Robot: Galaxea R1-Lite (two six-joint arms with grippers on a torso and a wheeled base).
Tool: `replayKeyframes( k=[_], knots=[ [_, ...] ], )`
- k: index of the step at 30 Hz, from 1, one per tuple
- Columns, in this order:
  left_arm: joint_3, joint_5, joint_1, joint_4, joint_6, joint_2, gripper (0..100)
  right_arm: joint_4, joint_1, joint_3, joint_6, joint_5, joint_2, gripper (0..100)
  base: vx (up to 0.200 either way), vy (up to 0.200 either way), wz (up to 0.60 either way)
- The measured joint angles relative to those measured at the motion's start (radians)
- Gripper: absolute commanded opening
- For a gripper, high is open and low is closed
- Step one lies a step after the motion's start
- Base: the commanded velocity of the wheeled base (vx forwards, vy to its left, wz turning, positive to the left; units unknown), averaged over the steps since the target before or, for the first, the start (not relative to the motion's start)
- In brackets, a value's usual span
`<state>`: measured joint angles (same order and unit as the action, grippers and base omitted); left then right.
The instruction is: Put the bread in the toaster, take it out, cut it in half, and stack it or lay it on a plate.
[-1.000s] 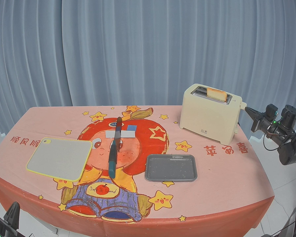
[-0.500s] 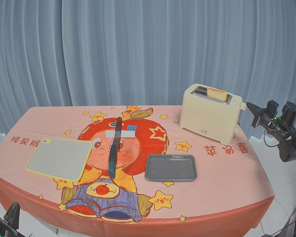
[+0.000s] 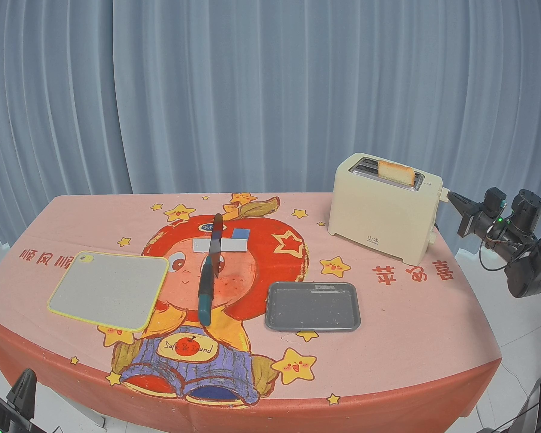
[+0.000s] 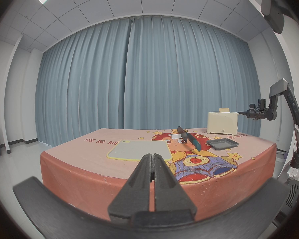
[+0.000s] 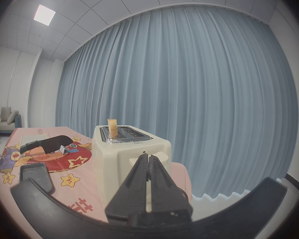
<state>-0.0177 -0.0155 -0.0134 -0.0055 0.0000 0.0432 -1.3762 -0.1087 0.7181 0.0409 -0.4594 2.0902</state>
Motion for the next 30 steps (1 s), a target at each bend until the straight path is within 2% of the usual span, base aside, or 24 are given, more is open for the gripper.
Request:
replayKeyframes(
  k=[30],
  knots=[
    [0.0,0.0,0.0,0.0,0.0,0.0,0,0.0,0.0,-0.021,0.006,-0.001,0.012,0,0.0,0.0,0.0]
  ],
)
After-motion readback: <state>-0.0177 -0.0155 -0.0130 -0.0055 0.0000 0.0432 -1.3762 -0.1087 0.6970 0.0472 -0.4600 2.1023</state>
